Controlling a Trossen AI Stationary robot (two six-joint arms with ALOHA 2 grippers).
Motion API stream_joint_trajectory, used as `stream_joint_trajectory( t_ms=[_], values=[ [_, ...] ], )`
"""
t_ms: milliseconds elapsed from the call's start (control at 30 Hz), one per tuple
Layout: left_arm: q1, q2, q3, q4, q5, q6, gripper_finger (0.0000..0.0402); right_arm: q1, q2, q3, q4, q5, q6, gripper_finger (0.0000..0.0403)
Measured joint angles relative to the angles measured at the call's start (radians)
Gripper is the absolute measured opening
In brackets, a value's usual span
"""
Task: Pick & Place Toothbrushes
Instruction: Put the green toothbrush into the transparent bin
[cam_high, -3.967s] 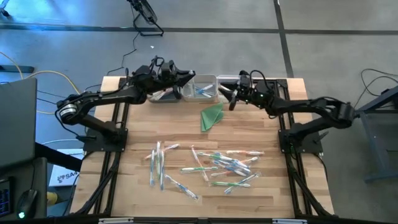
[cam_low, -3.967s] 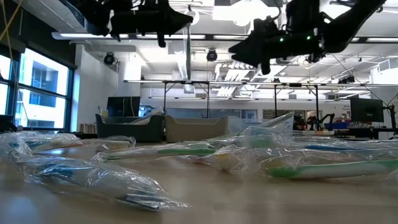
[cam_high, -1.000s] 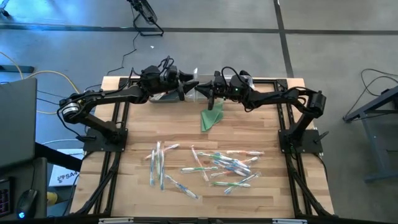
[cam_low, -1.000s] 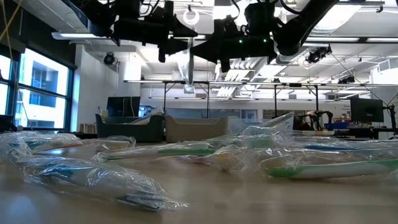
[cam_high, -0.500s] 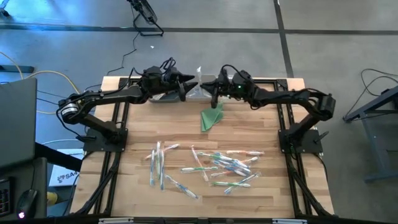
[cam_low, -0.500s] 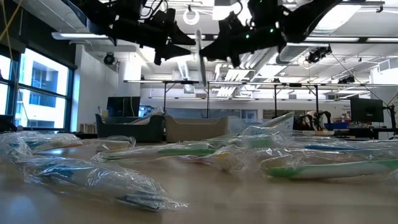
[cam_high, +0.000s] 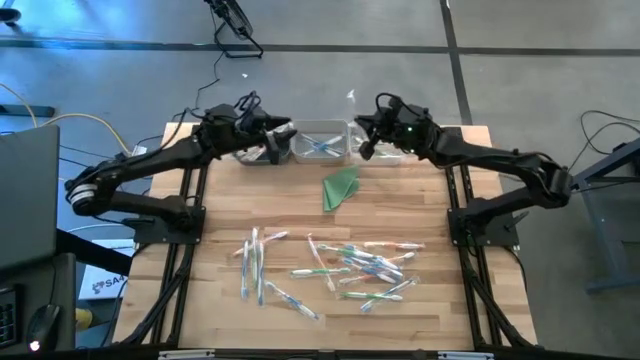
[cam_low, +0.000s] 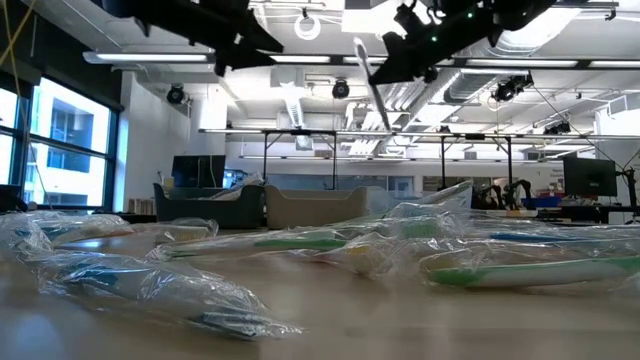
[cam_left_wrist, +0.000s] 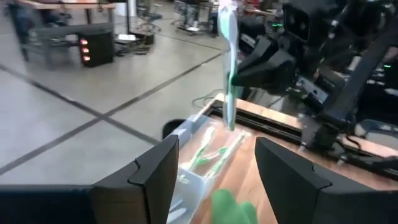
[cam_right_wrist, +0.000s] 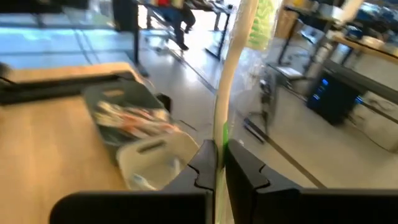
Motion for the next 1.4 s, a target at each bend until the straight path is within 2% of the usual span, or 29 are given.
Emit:
stream_joint_trajectory(
  t_ms=[333,667,1000,1133,1300,1400],
  values=[
    [0.000,-0.144,-0.132,-0.005,-0.006,0.027,0.0207,-0.092,-0.023,0.001,-0.208,0.020,-0.018,0.0008],
    [0.000,-0.221,-0.226,0.055,-0.006,-0.001,0.0207,-0.098,-0.022,0.000,-0.369,0.116,-0.015,0.0008],
    [0.000,-0.222,-0.235,0.044,-0.011,-0.001,0.0207,-0.097,0.068,0.000,-0.417,0.115,-0.019,0.0008],
    [0.000,-0.222,-0.235,0.045,-0.012,-0.001,0.0207,-0.097,0.125,0.000,-0.408,0.118,-0.068,0.0008],
    [0.000,-0.222,-0.235,0.044,-0.012,-0.002,0.0207,-0.098,0.187,0.000,-0.375,0.193,-0.147,0.0008],
    [0.000,-0.222,-0.235,0.044,-0.012,-0.002,0.0207,-0.098,0.209,0.000,-0.346,0.202,-0.181,0.0008]
  ],
)
